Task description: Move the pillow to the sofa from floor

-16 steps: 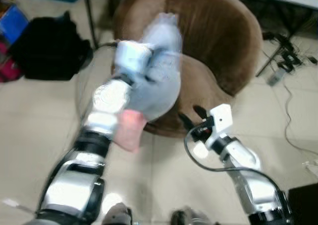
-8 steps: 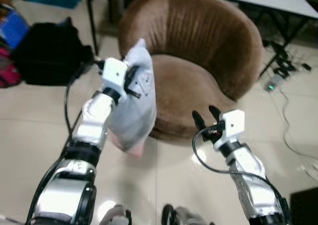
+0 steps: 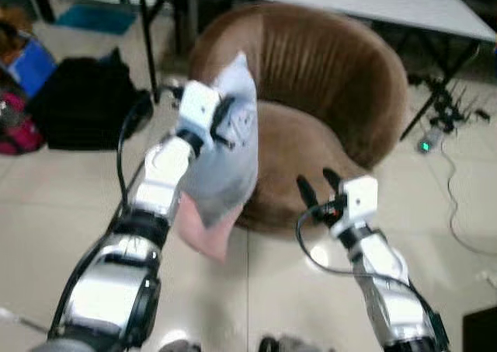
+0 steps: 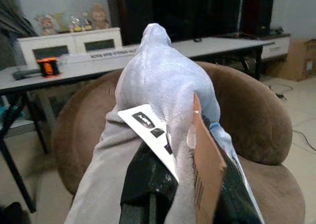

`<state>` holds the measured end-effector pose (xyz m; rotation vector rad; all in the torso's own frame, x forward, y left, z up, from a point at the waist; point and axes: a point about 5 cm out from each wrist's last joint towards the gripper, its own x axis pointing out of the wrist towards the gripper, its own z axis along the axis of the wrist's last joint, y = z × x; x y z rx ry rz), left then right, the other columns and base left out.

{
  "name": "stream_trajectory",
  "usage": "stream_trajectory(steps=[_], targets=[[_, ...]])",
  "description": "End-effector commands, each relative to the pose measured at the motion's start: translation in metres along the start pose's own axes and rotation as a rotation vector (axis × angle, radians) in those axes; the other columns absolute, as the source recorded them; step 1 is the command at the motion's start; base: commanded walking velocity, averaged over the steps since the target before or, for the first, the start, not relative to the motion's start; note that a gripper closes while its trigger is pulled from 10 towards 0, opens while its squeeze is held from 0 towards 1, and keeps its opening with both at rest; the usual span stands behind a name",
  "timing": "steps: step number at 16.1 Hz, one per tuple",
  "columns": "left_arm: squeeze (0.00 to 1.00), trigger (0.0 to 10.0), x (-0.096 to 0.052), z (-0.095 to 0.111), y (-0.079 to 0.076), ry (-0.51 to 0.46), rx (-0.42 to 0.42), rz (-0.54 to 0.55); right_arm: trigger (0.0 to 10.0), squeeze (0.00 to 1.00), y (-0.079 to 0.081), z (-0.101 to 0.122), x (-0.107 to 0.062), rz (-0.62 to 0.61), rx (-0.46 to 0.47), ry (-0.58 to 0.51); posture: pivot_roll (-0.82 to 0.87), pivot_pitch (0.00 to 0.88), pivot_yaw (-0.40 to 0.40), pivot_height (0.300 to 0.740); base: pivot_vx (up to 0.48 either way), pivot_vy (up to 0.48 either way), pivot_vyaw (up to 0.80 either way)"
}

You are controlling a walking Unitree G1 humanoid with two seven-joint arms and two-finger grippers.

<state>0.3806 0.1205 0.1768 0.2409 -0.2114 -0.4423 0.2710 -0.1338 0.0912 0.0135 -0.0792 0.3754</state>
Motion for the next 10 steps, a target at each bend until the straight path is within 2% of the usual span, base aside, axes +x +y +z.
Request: stream_trajectory(steps=[1,4,7,10], targets=[[0.00,0.0,0.007,0.011,-0.004,-0.048,0.023,-0.017,10.0,0.00,-0.003,-0.004,-0.005,-0.005,-0.002,0.011,0.02,0.090,-0.120,0.740,0.472,0.000,0.00],[0.00,0.0,0.003,0.000,-0.002,0.001,0.039,-0.022,10.0,0.00,0.005,-0.006,-0.009,0.071,-0.004,0.023,0.02,0.118,-0.120,0.740,0.475,0.000,0.00],[0.00,0.0,0.004,0.000,-0.002,0.008,0.044,-0.028,10.0,0.00,0.004,-0.006,-0.011,0.084,-0.006,0.027,0.02,0.119,-0.118,0.740,0.480,0.000,0.00],[0.00,0.0,0.008,0.000,-0.008,0.028,0.094,-0.064,10.0,0.00,0.006,-0.005,-0.010,0.096,0.002,0.026,0.01,0.118,-0.111,0.740,0.475,0.000,0.00]])
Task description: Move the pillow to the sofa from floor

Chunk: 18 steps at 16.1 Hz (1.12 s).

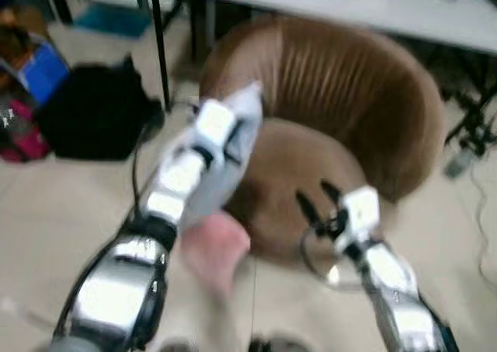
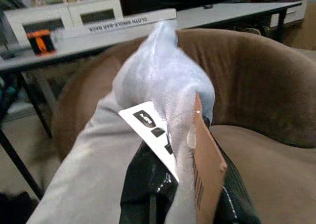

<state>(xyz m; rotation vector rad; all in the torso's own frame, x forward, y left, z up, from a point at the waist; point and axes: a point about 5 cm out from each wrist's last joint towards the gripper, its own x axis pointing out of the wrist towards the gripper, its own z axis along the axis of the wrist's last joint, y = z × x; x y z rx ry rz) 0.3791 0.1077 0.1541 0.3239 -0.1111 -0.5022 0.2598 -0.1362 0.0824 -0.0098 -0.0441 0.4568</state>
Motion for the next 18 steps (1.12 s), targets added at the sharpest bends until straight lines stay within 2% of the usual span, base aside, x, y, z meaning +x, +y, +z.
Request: stream_trajectory(steps=[1,7,10,16,18], targets=[[0.00,0.0,0.005,0.019,0.009,-0.067,0.062,0.008,10.0,0.00,0.006,0.003,0.003,0.018,0.015,-0.014,0.01,0.117,-0.108,0.740,0.458,0.000,0.00],[0.00,0.0,0.007,0.013,0.007,-0.009,0.132,0.011,10.0,0.00,0.013,0.000,0.001,0.033,0.024,-0.007,0.00,0.123,-0.097,0.740,0.331,-0.341,0.00],[0.00,0.0,0.007,0.010,0.004,0.006,0.164,0.000,10.0,0.00,0.017,0.001,0.002,0.050,0.021,-0.010,0.00,0.117,-0.096,0.740,0.000,-0.417,0.00],[0.00,0.0,0.009,0.010,0.002,0.005,0.161,-0.019,10.0,0.00,0.020,0.002,0.005,0.075,0.018,-0.013,0.01,0.100,-0.091,0.740,0.236,-0.389,0.00],[0.00,0.0,0.009,0.012,0.003,-0.012,0.131,-0.004,10.0,0.00,0.023,0.011,0.006,0.122,-0.031,-0.044,0.01,0.097,-0.091,0.740,0.167,-0.171,0.00]])
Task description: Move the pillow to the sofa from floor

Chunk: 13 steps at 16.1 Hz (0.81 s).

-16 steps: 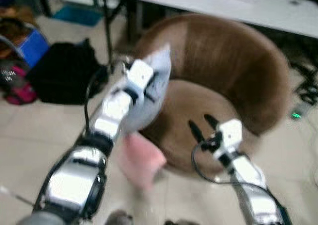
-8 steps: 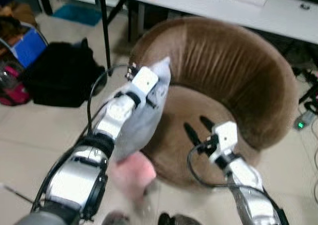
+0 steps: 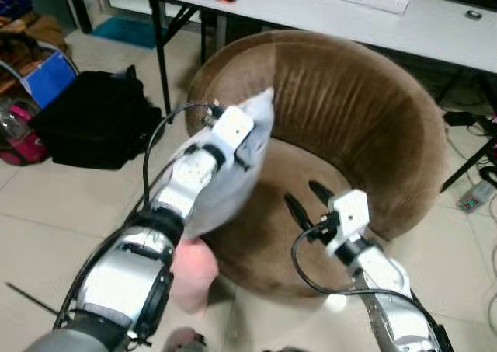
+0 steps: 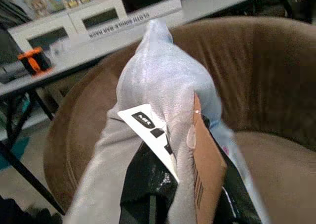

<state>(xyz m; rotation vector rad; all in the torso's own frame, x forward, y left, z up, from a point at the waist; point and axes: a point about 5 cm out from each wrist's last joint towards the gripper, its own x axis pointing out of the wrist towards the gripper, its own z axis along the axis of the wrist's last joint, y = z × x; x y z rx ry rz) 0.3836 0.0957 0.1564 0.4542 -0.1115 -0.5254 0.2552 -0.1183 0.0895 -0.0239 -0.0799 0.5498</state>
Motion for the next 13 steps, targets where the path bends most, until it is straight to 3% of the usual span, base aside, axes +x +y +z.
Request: stream_trajectory(steps=[1,7,13], targets=[[0.00,0.0,-0.0012,0.0062,0.0126,-0.037,-0.007,0.043,10.0,0.00,0.0007,0.0063,0.0035,0.020,-0.016,-0.022,0.01,0.096,-0.096,0.740,0.000,0.000,0.00],[0.00,0.0,-0.0037,0.0032,0.0159,-0.036,-0.016,0.061,10.0,0.00,0.0001,0.0043,0.0025,0.040,-0.015,-0.005,0.01,0.110,-0.100,0.740,0.000,0.000,0.00],[0.00,0.0,-0.0007,0.0057,0.0142,-0.033,-0.023,0.050,10.0,0.00,0.0030,0.0024,0.0011,0.042,-0.007,0.006,0.00,0.116,-0.094,0.740,0.436,0.000,0.00]])
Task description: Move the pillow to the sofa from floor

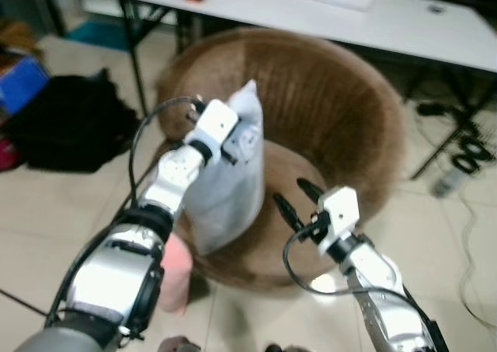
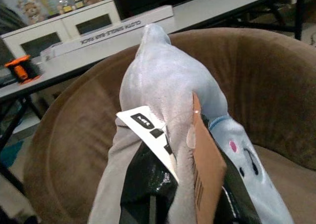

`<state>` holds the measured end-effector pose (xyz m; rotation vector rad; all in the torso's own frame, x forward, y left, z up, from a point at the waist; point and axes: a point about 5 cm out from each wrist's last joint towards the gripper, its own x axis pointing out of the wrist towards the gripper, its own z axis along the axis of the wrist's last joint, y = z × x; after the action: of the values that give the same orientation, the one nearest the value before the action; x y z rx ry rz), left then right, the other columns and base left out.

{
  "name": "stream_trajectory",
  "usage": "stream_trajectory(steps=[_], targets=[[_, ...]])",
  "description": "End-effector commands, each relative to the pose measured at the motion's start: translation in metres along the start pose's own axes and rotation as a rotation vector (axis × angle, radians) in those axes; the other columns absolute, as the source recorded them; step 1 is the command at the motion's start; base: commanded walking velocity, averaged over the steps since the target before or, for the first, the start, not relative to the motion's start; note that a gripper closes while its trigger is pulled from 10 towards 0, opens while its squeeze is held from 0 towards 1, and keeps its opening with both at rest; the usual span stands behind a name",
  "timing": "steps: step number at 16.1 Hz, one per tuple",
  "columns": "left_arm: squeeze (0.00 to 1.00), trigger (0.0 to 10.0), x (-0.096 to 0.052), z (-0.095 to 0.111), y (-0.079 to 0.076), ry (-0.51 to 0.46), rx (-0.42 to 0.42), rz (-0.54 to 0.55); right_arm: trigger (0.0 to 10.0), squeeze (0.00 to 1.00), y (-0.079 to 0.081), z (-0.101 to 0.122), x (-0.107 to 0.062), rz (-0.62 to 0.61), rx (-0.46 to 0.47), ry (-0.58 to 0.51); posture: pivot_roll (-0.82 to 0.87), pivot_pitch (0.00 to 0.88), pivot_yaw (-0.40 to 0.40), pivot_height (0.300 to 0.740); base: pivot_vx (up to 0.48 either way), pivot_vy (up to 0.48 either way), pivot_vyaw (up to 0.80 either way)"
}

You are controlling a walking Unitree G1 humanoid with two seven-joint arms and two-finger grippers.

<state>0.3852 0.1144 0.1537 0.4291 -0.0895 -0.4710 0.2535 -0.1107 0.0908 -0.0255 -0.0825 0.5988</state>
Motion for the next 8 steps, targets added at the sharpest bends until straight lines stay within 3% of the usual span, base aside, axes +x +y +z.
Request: stream_trajectory(steps=[1,8], targets=[[0.00,0.0,0.0077,0.0165,-0.0019,-0.057,0.016,-0.012,10.0,0.00,-0.0035,0.0009,-0.0023,-0.008,-0.005,0.010,0.00,0.118,-0.093,0.740,0.480,0.000,0.00],[0.00,0.0,0.0120,0.0203,-0.0106,-0.051,0.056,-0.065,10.0,0.00,0.0042,0.0034,-0.0024,0.010,-0.004,0.003,-0.01,0.147,-0.079,0.740,0.480,0.000,0.00]])
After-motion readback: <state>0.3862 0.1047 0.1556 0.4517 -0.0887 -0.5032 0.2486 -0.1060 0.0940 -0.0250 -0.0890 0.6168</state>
